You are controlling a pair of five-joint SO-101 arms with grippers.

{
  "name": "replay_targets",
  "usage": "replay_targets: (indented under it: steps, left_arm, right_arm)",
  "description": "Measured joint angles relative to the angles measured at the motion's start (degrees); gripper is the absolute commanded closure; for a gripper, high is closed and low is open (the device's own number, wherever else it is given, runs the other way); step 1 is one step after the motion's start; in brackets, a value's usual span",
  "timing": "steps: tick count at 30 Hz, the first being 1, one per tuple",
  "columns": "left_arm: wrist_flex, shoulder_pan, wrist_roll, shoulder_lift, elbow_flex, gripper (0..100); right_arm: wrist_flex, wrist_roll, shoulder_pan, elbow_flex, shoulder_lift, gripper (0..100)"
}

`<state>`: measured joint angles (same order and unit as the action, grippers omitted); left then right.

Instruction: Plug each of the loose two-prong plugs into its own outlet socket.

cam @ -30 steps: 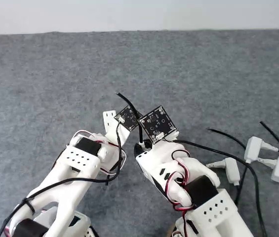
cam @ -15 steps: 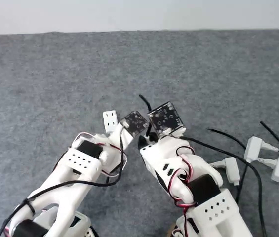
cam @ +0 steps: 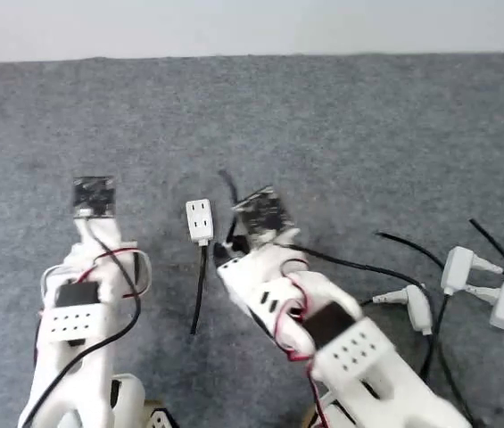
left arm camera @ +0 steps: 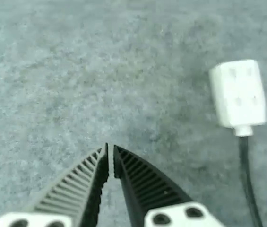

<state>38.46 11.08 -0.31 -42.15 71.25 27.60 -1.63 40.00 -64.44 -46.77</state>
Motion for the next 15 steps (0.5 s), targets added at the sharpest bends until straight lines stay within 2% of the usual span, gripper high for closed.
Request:
replay_targets:
  steps: [9, 15]
  left_arm:
    - [-0.09, 0.18, -3.16, 0.26, 0.70, 99]
    - [-1.41, 0.26, -3.25, 10.81, -2.55, 99]
  right_arm:
    - [-4.92, 10.20, 0.26, 17.85, 26.64, 99.0]
    - [-9.05, 15.47, 0.26, 27.87, 40.00, 99.0]
